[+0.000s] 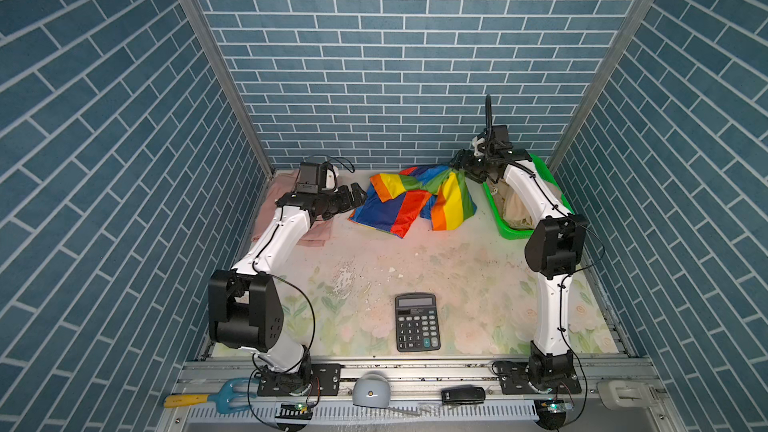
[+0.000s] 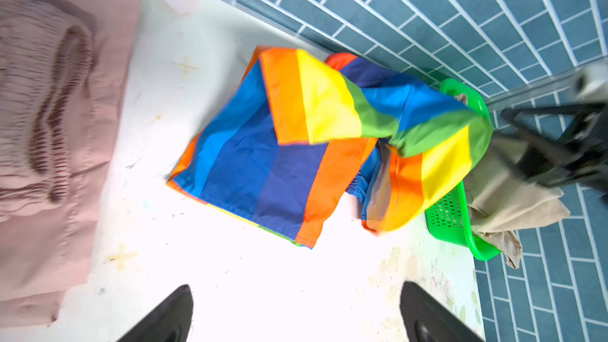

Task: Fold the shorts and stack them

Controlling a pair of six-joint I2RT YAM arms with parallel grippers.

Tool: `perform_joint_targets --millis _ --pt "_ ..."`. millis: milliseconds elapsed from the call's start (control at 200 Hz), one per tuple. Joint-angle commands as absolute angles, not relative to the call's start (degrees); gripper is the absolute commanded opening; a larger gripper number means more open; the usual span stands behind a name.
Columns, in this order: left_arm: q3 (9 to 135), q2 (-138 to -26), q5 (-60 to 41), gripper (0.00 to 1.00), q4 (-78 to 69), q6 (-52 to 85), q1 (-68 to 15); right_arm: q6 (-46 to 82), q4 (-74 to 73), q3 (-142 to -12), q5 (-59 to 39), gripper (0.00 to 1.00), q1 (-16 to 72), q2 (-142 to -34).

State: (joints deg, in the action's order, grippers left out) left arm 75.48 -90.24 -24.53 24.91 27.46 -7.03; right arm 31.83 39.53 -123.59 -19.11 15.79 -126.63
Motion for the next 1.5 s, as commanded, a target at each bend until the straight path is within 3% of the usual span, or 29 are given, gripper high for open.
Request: perform_joint_targets --millis 0,60,300,500,785,1040,1320,1495 --pt "74.1 -90.0 -25.7 1.0 25.5 26.6 -6.0 20.7 41.1 -120.3 -12.2 0.91 20.3 -117.0" --pt "73.6 -90.7 -26.4 1.0 24.7 27.2 -6.0 17.9 40.2 -116.6 -10.9 0.98 22.9 -115.3" --pt "72.4 -91.9 -27.3 1.0 22.7 29.3 -5.8 16.1 35.2 -107.2 -11.0 0.99 33.2 -115.8" --pt "69.8 -90.2 -28.1 1.0 22.2 30.3 -3.7 11.5 38.9 -109.7 -0.7 0.99 41.3 -121.0" --pt "64.8 -89.0 -32.9 1.0 17.8 35.5 1.6 7.8 39.0 -114.4 -0.1 0.99 47.4 -129.3" --pt "58.9 -87.3 -38.8 1.0 10.2 42.7 6.9 3.6 42.1 -128.9 4.6 0.99 50.7 -141.9" --pt "57.4 -86.6 -39.8 0.99 10.9 41.3 7.7 3.1 43.1 -139.8 14.2 0.9 52.0 -152.2" --pt "57.6 -87.1 -40.6 1.0 10.7 41.3 8.9 2.9 43.6 -145.0 20.1 0.73 52.8 -157.4"
